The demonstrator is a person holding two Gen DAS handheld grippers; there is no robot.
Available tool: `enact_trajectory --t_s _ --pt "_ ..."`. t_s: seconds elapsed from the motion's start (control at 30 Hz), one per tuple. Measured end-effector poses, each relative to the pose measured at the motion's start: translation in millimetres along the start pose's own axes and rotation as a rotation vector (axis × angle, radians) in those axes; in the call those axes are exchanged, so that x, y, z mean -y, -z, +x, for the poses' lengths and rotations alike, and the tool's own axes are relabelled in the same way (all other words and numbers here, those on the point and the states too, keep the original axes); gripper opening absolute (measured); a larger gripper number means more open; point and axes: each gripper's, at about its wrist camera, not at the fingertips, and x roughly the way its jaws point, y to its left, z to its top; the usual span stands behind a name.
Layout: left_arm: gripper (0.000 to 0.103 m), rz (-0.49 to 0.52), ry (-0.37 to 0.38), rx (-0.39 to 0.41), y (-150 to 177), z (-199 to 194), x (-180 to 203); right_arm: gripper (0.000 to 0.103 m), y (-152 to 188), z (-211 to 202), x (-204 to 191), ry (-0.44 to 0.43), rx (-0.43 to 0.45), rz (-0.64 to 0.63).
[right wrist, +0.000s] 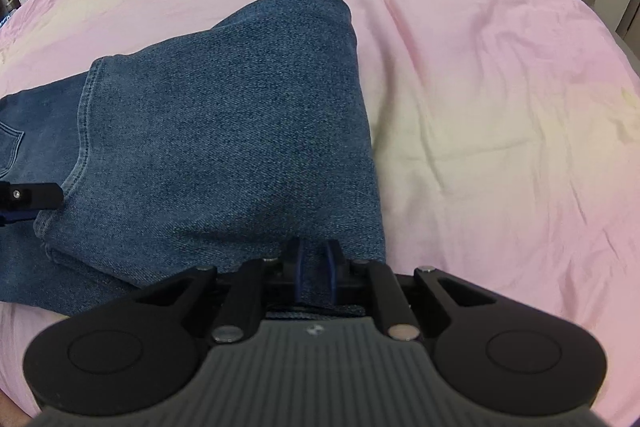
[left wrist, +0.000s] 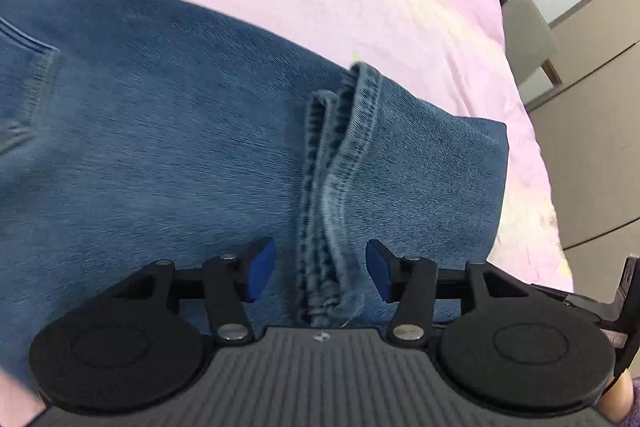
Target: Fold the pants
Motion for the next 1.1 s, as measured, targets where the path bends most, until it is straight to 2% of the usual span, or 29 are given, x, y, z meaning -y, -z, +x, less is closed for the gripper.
enact_trajectory --t_s 0.13,0.2,0.23,0.27,0.37,0.4,0.43,0.5,0.6,0.7,0.87,0.97,1.1 --pt "0.06 0.02 -0.015 0.029 -2.7 15.8 5.7 0.007 2.9 -1.4 2.4 -0.01 0.01 0.009" --pt "0.045 0.047 -0.04 0.042 -1.6 17.1 13.1 0.008 2.5 -1.5 6.1 -0.02 0.015 0.021" --pt "0.032 0.054 -0.069 0.05 -1.4 14.3 17.1 0.008 0.1 -2.0 7.4 -0.026 0.016 0.03" --pt "0.022 0.051 -0.065 0.063 -0.6 9.0 19.7 0.008 0.0 -2.6 9.5 -0.034 0.016 0.041" --pt "0.015 0.073 0.012 0.155 0.9 -25.3 29.4 0.011 -0.5 -15.3 15.1 -0.061 0.037 0.04" --pt "0.015 0.092 0.029 0.184 -0.1 -39.0 35.9 0.015 0.3 -23.4 16.8 -0.059 0.047 0.025" --pt "0.015 0.116 0.021 0.213 -2.0 -53.0 43.6 0.026 0.2 -30.6 19.1 -0.058 0.053 0.019" --pt "0.015 0.151 -0.01 0.24 -5.7 -71.9 50.5 0.028 -2.2 -45.5 25.1 -0.072 0.07 0.018" --pt "0.015 0.128 -0.022 0.182 -10.3 -69.8 36.0 0.027 -11.8 -61.5 27.5 -0.085 0.104 -0.015" --pt "0.015 0.088 -0.072 0.098 -10.3 -35.8 16.9 0.023 -30.4 -58.4 17.5 -0.108 0.123 -0.09" --pt "0.019 0.002 -0.054 0.052 -10.1 -8.3 -8.8 0.02 -69.6 -25.7 -7.6 -0.122 0.155 -0.191" --pt "0.021 0.054 -0.076 0.03 -15.2 -1.4 -2.0 0.02 -94.6 5.5 -17.6 -0.086 0.139 -0.229" --pt "0.024 0.114 -0.124 0.001 -16.4 14.9 9.1 0.017 -121.6 54.4 -15.6 -0.051 0.055 -0.21"
